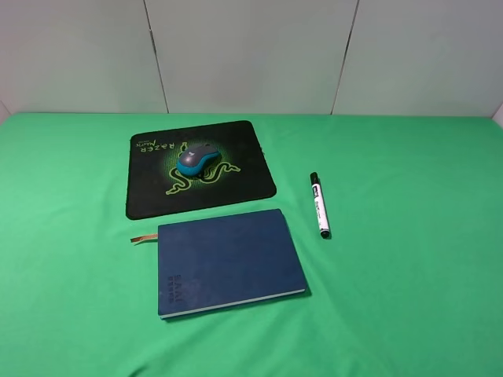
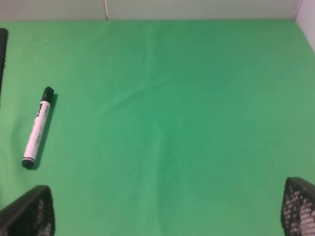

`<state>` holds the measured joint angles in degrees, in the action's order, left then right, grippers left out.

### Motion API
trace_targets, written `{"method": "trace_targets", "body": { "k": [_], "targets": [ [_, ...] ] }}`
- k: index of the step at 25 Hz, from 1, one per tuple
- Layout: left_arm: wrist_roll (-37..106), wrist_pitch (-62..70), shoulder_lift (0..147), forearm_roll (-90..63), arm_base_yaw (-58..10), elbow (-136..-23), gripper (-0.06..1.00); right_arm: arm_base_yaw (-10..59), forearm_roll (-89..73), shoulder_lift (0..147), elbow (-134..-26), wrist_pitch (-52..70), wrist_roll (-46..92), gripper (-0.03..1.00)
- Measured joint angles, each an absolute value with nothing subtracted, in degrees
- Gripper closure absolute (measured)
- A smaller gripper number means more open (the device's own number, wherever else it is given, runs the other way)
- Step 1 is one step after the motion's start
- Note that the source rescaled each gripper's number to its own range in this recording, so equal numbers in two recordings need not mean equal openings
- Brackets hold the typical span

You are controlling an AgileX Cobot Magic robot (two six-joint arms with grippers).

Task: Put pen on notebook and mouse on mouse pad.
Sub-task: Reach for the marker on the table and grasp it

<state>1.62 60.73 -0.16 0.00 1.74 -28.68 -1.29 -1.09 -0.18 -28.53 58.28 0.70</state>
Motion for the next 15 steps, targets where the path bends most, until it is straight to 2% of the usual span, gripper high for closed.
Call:
{"method": "trace_targets", "body": {
  "k": [15],
  "targets": [
    [1.6,60.7,-0.2,0.0,1.7,-28.7,-0.05,-1.3,-1.2,-0.2,-28.5,58.3,0.7,-0.03]
  ]
}}
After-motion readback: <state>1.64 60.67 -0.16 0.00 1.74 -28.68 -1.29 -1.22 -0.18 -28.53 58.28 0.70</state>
